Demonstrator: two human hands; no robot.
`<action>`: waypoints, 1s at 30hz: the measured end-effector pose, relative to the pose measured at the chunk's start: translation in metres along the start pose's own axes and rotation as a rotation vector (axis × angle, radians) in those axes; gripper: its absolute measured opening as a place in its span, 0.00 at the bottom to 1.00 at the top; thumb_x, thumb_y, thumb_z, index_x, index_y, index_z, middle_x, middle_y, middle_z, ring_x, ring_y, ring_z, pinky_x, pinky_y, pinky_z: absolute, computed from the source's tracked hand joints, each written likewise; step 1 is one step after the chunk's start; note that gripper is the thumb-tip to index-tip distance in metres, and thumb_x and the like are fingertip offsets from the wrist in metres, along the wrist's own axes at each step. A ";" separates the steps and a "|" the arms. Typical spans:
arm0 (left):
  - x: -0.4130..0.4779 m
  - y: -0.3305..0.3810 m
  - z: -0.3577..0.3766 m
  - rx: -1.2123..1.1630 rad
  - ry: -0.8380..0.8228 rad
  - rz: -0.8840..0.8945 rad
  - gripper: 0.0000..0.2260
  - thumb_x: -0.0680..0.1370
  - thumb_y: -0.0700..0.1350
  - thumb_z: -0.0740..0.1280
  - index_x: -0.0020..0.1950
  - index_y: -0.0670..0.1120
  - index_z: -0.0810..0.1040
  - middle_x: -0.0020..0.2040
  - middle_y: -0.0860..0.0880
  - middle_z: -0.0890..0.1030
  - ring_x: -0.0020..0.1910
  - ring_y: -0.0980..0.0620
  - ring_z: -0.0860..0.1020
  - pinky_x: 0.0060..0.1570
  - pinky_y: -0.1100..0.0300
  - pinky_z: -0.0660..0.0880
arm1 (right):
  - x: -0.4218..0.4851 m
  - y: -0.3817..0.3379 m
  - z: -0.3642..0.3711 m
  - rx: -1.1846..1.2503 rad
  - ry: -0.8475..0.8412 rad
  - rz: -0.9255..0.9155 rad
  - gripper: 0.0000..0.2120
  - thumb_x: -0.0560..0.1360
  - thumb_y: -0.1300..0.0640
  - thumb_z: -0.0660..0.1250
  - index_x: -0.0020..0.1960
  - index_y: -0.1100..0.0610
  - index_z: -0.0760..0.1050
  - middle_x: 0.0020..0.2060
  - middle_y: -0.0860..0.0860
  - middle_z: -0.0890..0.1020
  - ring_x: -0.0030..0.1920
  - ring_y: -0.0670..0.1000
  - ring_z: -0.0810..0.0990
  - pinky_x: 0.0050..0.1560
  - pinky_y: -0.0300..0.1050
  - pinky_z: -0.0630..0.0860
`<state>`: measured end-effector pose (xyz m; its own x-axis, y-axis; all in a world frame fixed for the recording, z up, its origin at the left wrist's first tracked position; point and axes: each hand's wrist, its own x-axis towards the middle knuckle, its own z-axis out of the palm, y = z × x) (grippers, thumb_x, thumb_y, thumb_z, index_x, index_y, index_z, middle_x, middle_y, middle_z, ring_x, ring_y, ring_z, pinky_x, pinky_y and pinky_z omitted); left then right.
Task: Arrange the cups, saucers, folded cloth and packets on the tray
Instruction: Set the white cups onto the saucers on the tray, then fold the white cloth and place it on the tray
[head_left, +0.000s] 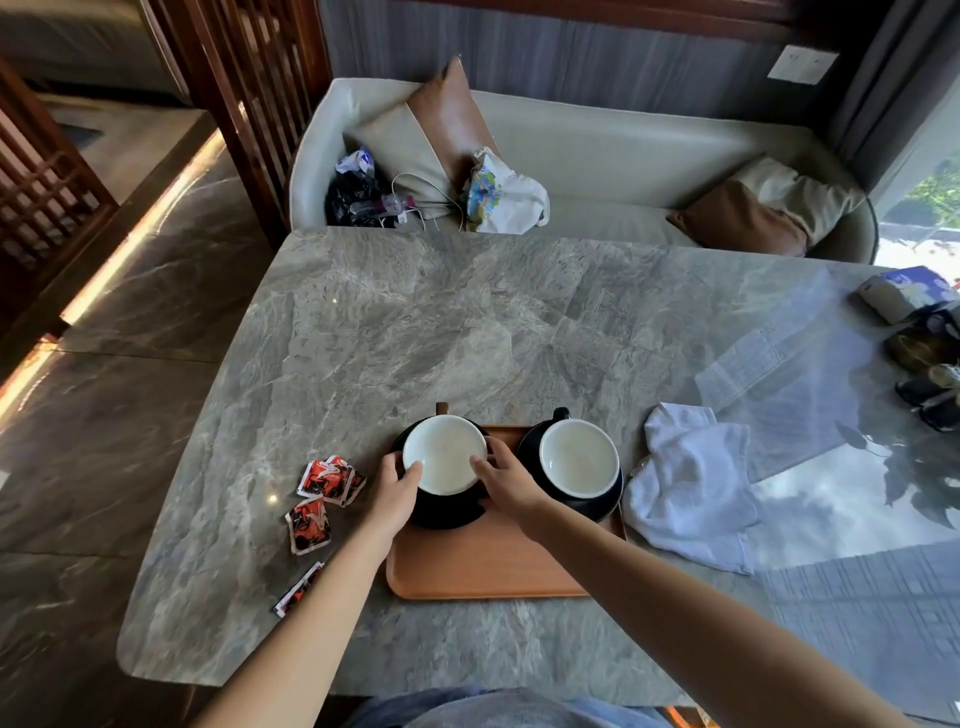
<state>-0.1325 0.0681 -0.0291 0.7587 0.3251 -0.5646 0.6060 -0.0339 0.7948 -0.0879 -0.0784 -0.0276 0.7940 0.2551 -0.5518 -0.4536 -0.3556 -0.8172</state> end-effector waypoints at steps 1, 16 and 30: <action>-0.001 0.001 0.001 -0.012 0.014 0.017 0.19 0.80 0.46 0.58 0.70 0.44 0.63 0.68 0.43 0.70 0.65 0.46 0.69 0.66 0.53 0.66 | -0.002 -0.001 -0.001 -0.018 0.009 -0.028 0.21 0.80 0.53 0.58 0.71 0.55 0.62 0.57 0.51 0.74 0.55 0.50 0.74 0.53 0.44 0.74; -0.040 0.067 0.060 0.487 0.188 0.634 0.27 0.79 0.46 0.60 0.75 0.47 0.55 0.77 0.47 0.55 0.76 0.48 0.51 0.74 0.46 0.49 | -0.054 -0.026 -0.060 -0.348 0.105 -0.528 0.24 0.79 0.56 0.61 0.74 0.56 0.60 0.72 0.54 0.68 0.72 0.51 0.65 0.72 0.44 0.61; -0.076 0.089 0.217 0.803 -0.044 0.712 0.32 0.79 0.51 0.59 0.76 0.47 0.46 0.78 0.48 0.44 0.77 0.49 0.42 0.74 0.46 0.43 | -0.078 0.052 -0.224 -0.727 0.334 -0.452 0.27 0.79 0.53 0.60 0.75 0.55 0.57 0.76 0.56 0.59 0.77 0.56 0.53 0.76 0.50 0.51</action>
<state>-0.0843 -0.1647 0.0360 0.9976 -0.0489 -0.0495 -0.0116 -0.8188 0.5740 -0.0832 -0.3184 0.0104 0.9610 0.2743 -0.0358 0.2045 -0.7919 -0.5754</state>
